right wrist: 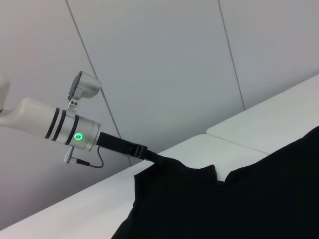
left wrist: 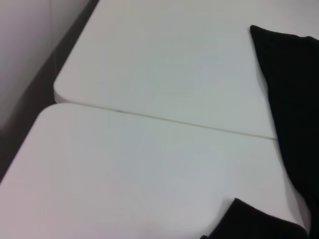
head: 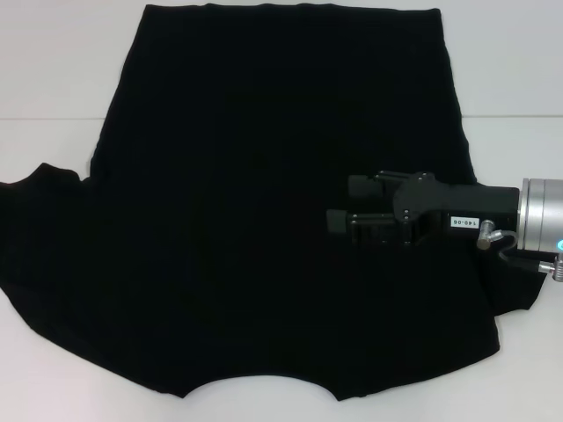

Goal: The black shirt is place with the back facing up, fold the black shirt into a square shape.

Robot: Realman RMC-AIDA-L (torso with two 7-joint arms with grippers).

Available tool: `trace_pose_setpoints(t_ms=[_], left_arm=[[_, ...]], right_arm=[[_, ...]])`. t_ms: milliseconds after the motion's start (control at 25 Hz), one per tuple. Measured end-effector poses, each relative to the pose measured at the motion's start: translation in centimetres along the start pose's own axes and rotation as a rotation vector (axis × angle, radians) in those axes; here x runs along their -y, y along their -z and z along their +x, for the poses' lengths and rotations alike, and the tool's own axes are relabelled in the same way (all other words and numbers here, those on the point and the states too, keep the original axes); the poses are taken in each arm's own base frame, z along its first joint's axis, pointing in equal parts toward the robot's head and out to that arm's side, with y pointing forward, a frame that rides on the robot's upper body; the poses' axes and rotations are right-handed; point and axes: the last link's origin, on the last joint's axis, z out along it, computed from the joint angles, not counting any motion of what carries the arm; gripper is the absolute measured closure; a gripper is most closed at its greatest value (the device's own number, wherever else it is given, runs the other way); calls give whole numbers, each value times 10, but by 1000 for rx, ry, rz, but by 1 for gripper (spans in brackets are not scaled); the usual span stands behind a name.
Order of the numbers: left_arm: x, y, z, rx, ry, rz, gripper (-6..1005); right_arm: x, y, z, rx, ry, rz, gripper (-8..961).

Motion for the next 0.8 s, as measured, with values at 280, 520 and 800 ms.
trace_pose_setpoints(t_ms=[280, 520, 800], left_arm=[[-5, -2, 1, 5, -2, -18, 952], [-17, -1, -1, 43, -1, -85, 944], [-43, -3, 10, 65, -60, -174, 935]], right_arm=[[0, 0, -1, 1, -16, -3, 70], [0, 0, -1, 0, -14, 1, 69], [0, 1, -1, 0, -14, 2, 69]])
